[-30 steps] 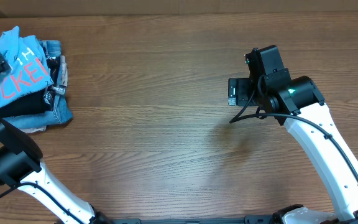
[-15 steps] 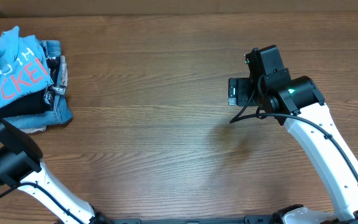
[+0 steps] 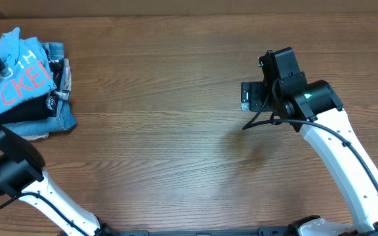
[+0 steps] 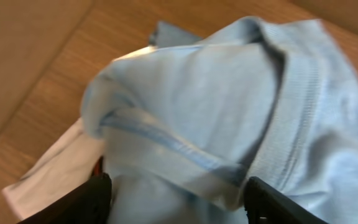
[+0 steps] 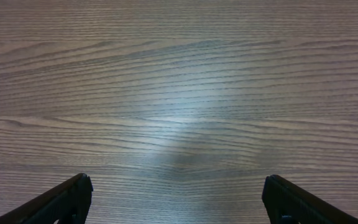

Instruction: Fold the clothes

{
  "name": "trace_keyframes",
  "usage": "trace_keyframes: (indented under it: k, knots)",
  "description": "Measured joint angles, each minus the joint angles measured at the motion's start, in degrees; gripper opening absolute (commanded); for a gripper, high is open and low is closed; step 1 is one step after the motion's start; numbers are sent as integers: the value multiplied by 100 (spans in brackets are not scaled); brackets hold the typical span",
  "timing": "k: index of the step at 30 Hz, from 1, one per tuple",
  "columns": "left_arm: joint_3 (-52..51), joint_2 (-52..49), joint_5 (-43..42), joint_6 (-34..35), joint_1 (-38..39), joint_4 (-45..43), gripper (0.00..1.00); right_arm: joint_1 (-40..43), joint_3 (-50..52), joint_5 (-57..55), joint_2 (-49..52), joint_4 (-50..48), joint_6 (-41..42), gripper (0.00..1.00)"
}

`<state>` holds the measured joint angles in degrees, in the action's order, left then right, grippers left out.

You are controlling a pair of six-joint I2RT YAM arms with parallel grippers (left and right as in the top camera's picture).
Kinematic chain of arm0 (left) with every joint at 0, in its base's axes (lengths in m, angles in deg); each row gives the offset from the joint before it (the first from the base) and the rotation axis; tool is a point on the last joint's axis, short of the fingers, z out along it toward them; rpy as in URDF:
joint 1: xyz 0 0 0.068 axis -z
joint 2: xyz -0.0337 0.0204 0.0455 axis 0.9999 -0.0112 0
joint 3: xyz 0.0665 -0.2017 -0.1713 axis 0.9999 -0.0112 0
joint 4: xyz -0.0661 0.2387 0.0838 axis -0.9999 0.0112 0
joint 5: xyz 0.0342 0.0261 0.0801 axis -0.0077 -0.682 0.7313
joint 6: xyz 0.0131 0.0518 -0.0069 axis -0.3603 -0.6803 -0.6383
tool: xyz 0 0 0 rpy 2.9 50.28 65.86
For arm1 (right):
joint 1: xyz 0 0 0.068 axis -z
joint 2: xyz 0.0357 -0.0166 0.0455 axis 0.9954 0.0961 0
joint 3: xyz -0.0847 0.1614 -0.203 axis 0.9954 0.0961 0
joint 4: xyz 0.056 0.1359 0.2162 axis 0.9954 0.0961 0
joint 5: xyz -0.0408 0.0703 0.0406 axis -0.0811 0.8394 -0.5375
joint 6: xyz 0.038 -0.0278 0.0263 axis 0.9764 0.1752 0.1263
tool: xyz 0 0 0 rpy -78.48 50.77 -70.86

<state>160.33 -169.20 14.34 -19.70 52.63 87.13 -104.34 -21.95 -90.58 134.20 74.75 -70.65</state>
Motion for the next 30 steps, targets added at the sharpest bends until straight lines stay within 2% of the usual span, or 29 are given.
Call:
trace_keyframes:
  k: [6, 9, 12, 19, 30]
  knots:
    - [52, 0, -391, -87, 55, -313, 79, 0, 0, 2, 0, 11, 0, 92]
    - [90, 15, -472, -192, 131, -317, 70, 0, 0, 0, 0, 11, -2, 92]
    - [103, 28, -544, -455, 229, -177, 56, 0, 0, 2, 0, 11, -2, 92]
    - [107, 28, -529, -988, 404, -17, 59, 0, 0, 0, 0, 20, -2, 92]
    - [107, 28, 125, -1119, 402, -13, 56, 0, -2, 2, 0, 35, 0, 92]
